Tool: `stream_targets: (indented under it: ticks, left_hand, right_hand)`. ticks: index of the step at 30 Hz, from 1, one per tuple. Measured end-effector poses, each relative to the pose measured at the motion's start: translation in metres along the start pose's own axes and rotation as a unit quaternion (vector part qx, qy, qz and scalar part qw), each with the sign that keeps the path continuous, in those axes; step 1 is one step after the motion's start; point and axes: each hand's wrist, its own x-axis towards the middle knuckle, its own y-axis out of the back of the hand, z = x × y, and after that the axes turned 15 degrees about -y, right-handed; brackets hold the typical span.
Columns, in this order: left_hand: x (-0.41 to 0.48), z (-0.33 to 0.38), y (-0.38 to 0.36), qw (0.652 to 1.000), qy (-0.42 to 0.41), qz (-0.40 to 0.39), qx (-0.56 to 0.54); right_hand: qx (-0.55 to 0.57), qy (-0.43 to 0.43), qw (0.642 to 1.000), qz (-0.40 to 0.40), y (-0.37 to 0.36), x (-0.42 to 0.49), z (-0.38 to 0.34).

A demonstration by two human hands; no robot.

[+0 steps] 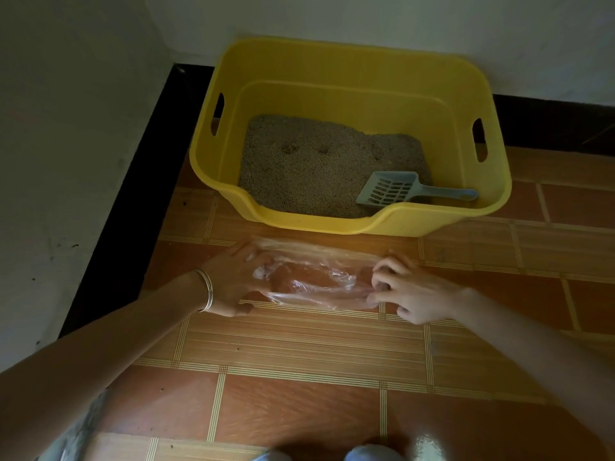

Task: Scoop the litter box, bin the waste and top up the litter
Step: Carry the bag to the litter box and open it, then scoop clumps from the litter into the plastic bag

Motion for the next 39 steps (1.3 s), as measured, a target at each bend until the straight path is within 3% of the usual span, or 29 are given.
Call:
stream_targets:
  ticks: [2, 5, 10, 15, 19, 23, 30, 39]
  left_hand:
    - [0.001, 0.004, 0.003, 1.0, 0.004, 0.009, 0.017]
    - [0.006, 0.01, 0.008, 0.998, 0.04, -0.052, 0.007]
    - [0.005, 0.016, 0.014, 0.998, 0.064, -0.007, 0.013]
    - [-0.012, 0.014, 0.022, 0.983, 0.016, 0.181, -0.035]
    - [-0.022, 0.011, 0.044, 0.951, -0.002, 0.308, -0.024]
    - [-0.017, 0.003, 0.069, 0.926, -0.008, 0.377, -0.008]
    - [0.009, -0.029, 0.099, 0.939, 0.012, 0.344, 0.01]
    - [-0.003, -0.06, 0.092, 0.938, 0.088, 0.334, -0.002]
  right_hand:
    - [-0.023, -0.007, 1.0, 0.014, 0.0, 0.0, -0.003]
    - [-0.025, -0.017, 0.999, 0.012, 0.006, -0.002, -0.009]
    - [-0.016, -0.031, 0.999, 0.007, 0.019, -0.01, -0.015]
    - [0.043, -0.018, 0.99, 0.136, 0.039, -0.021, -0.015]
    - [0.181, -0.008, 0.954, 0.239, 0.075, -0.027, -0.016]
    - [0.173, -0.045, 0.921, 0.346, 0.123, -0.036, -0.003]
    - [0.193, -0.199, 0.918, 0.285, 0.142, -0.024, 0.046]
    - [0.235, -0.36, 0.895, 0.123, 0.125, 0.007, 0.086]
